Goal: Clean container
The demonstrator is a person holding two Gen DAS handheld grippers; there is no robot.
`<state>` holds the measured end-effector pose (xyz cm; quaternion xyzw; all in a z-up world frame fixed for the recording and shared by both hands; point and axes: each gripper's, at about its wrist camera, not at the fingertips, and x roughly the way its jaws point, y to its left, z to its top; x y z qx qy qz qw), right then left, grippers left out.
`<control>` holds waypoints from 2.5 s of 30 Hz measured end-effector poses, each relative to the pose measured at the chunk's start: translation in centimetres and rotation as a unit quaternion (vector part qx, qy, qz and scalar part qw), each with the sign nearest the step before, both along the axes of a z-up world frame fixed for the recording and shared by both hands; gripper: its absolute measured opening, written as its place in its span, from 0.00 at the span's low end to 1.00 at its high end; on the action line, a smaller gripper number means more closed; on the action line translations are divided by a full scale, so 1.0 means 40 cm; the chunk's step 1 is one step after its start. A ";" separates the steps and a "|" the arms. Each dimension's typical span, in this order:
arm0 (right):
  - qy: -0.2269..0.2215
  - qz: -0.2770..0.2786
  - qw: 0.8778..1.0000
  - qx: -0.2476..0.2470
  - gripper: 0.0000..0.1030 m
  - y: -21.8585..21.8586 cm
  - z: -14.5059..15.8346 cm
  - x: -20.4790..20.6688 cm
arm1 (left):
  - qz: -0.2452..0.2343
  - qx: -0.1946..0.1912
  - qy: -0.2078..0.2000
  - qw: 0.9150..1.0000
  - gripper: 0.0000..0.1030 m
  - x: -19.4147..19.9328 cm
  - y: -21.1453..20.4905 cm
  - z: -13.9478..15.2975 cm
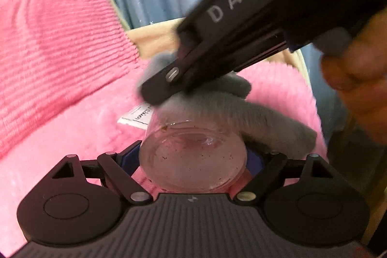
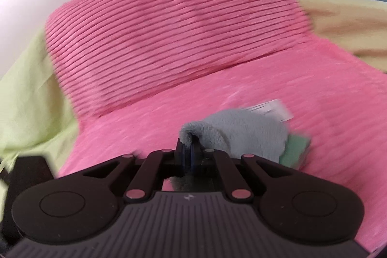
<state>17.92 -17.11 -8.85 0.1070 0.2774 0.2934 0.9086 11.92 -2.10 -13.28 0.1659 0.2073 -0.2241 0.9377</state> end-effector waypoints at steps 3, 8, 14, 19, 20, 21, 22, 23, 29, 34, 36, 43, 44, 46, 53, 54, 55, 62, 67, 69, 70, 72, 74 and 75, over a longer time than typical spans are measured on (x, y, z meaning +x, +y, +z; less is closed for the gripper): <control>0.001 -0.002 1.000 0.001 0.01 -0.003 0.001 0.002 | -0.003 0.011 -0.005 1.000 0.83 -0.005 -0.008 -0.002; 0.002 -0.004 1.000 0.003 0.01 -0.008 0.002 0.006 | -0.006 0.014 -0.008 1.000 0.83 -0.008 -0.015 -0.003; 0.003 -0.007 1.000 0.006 0.01 -0.015 0.003 0.010 | -0.007 -0.024 0.017 1.000 0.83 0.002 -0.002 -0.004; 0.003 -0.010 1.000 0.008 0.01 -0.022 0.001 0.007 | -0.004 -0.109 0.059 0.992 0.83 0.023 0.038 0.004; 0.004 -0.008 1.000 0.007 0.01 -0.020 0.001 0.005 | -0.003 -0.118 0.064 0.991 0.83 0.027 0.045 0.003; 0.006 -0.008 1.000 0.006 0.01 -0.017 0.004 0.003 | -0.003 -0.123 0.066 0.990 0.83 0.029 0.050 0.001; 0.008 -0.007 1.000 0.006 0.01 -0.015 0.006 0.001 | -0.003 -0.121 0.065 0.991 0.83 0.030 0.051 -0.001; 0.011 -0.007 1.000 0.005 0.01 -0.013 0.009 0.000 | -0.002 -0.111 0.058 0.992 0.83 0.029 0.046 0.000; 0.023 0.030 0.999 0.009 0.01 0.013 0.014 -0.031 | -0.009 0.002 -0.005 1.000 0.83 0.015 -0.002 -0.006; 0.018 0.024 1.000 0.003 0.01 0.015 0.014 -0.027 | -0.014 0.019 -0.013 1.000 0.83 0.008 -0.010 -0.010; 0.015 -0.010 1.000 0.001 0.01 -0.007 0.014 0.000 | -0.015 0.019 -0.014 1.000 0.83 0.012 -0.010 -0.014; 0.016 -0.017 1.000 0.004 0.01 -0.014 0.015 0.005 | -0.013 -0.041 0.023 0.999 0.83 0.025 0.024 -0.008; 0.016 -0.016 1.000 0.004 0.01 -0.014 0.016 0.004 | -0.013 -0.055 0.031 0.998 0.83 0.030 0.031 -0.007; 0.016 -0.016 1.000 0.004 0.01 -0.014 0.016 0.003 | -0.012 -0.078 0.044 0.996 0.83 0.037 0.043 -0.006; 0.016 -0.014 1.000 0.004 0.01 -0.012 0.019 -0.001 | -0.011 -0.073 0.042 0.996 0.83 0.043 0.041 -0.008; 0.016 -0.013 1.000 0.003 0.01 -0.012 0.020 -0.002 | -0.010 -0.057 0.032 0.998 0.83 0.033 0.030 -0.009; 0.016 -0.013 1.000 0.003 0.01 -0.012 0.020 -0.002 | -0.011 -0.035 0.020 0.999 0.83 0.023 0.018 -0.010; 0.016 -0.011 1.000 0.003 0.01 -0.011 0.023 -0.007 | -0.017 0.031 -0.014 0.999 0.83 -0.001 -0.012 -0.020; 0.016 -0.010 1.000 0.003 0.01 -0.010 0.025 -0.010 | -0.018 0.032 -0.015 0.999 0.83 0.000 -0.014 -0.021; 0.016 -0.009 1.000 0.003 0.01 -0.009 0.026 -0.011 | -0.014 0.017 -0.006 1.000 0.84 0.006 -0.006 -0.019; 0.016 -0.009 1.000 0.002 0.01 -0.009 0.027 -0.012 | -0.013 0.007 0.003 1.000 0.84 0.011 -0.002 -0.018; 0.016 -0.008 1.000 0.002 0.01 -0.009 0.027 -0.013 | -0.012 -0.028 0.025 0.999 0.84 0.023 0.016 -0.014; 0.016 -0.008 1.000 0.002 0.01 -0.008 0.028 -0.014 | -0.011 -0.071 0.046 0.996 0.84 0.036 0.038 -0.011; 0.016 -0.008 1.000 0.002 0.01 -0.008 0.029 -0.015 | -0.011 -0.090 0.054 0.994 0.84 0.042 0.048 -0.010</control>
